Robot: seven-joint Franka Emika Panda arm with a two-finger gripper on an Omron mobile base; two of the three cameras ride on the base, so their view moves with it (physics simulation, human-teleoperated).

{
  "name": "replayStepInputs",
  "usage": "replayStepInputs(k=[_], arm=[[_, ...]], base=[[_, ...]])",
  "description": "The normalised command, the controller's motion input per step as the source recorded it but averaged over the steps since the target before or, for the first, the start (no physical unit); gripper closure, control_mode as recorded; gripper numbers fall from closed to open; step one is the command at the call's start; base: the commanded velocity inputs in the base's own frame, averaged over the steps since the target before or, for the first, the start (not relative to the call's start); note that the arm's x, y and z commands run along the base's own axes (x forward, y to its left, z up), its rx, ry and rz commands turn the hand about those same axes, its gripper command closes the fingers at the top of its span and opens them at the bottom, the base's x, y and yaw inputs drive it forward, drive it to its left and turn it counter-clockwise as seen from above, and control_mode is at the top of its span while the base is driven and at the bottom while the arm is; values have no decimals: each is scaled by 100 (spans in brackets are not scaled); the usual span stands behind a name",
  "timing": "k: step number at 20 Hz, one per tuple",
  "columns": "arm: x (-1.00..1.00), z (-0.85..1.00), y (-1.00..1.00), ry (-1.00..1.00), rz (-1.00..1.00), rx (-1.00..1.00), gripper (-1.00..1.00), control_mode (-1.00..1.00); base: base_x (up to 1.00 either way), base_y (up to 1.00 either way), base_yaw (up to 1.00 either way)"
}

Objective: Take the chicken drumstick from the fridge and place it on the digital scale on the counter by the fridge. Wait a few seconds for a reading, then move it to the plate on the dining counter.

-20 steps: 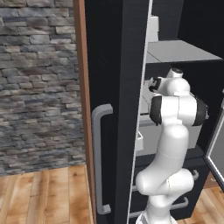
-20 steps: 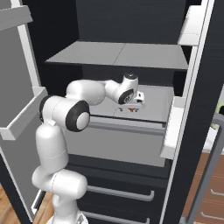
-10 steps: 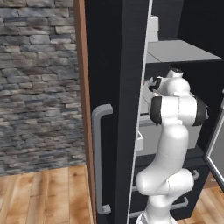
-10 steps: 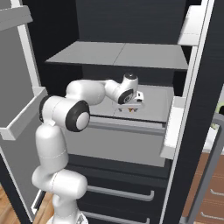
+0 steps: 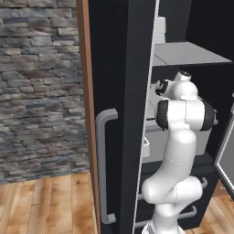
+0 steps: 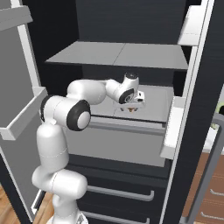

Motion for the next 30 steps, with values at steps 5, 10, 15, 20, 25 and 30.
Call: replayStepInputs(k=[5, 10, 15, 20, 25, 30], arm=[[0, -2, 0, 0, 0, 0, 100, -100], [-6, 0, 0, 0, 0, 0, 100, -100], [-68, 0, 0, -1, 0, 0, 100, -100], [-100, 21, 0, -10, 5, 1, 100, -100], [-100, 59, 7, -5, 5, 0, 100, -100], [-100, 51, 41, -1, 1, -5, 100, -100]], base=[[0, 0, 0], [0, 0, 0], [0, 0, 0], [0, 0, 0], [0, 0, 0], [0, 0, 0]])
